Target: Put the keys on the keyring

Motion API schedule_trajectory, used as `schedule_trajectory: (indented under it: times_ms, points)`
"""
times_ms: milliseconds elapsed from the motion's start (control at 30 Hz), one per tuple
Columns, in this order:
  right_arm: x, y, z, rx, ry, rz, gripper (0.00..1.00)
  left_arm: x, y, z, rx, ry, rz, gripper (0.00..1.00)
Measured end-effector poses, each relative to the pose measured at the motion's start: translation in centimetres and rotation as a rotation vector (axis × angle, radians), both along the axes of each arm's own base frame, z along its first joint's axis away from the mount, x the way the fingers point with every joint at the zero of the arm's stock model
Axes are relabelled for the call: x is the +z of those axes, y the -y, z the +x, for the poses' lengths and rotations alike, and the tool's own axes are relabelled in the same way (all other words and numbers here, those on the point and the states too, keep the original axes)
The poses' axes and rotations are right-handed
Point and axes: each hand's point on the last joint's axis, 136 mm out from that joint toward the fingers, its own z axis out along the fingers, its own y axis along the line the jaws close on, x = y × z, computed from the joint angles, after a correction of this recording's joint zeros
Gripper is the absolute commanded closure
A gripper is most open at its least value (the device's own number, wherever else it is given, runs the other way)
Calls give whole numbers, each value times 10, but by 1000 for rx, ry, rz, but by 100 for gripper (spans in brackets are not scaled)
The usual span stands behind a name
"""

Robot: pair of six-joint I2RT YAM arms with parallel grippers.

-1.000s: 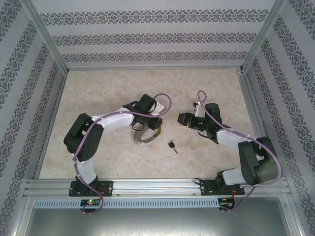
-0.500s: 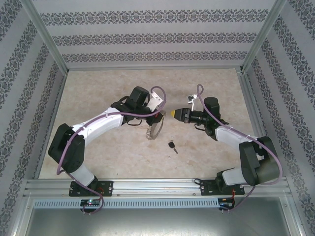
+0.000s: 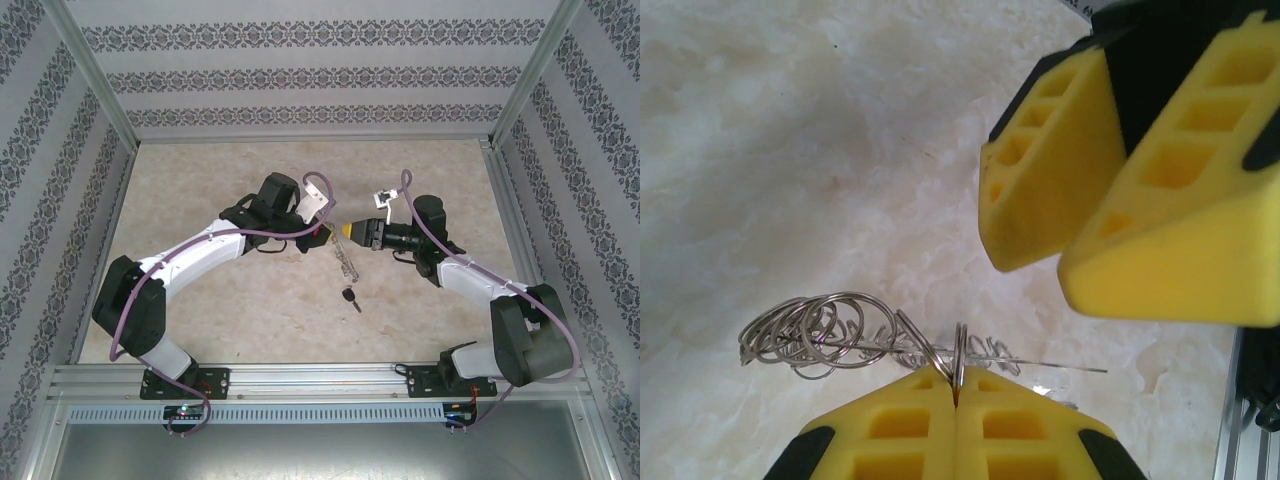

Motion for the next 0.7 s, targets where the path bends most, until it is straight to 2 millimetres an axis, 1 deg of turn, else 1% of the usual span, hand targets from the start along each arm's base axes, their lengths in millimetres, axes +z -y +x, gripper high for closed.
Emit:
schedule_trajectory:
  times_ms: [400,700]
  points:
    - [6,-10,0,30,14,7,64,8,1,-3,-10,5,-27,100]
    - [8,-12,-3,52,19,16,66,15,4,-6,-25,-4,-77,100]
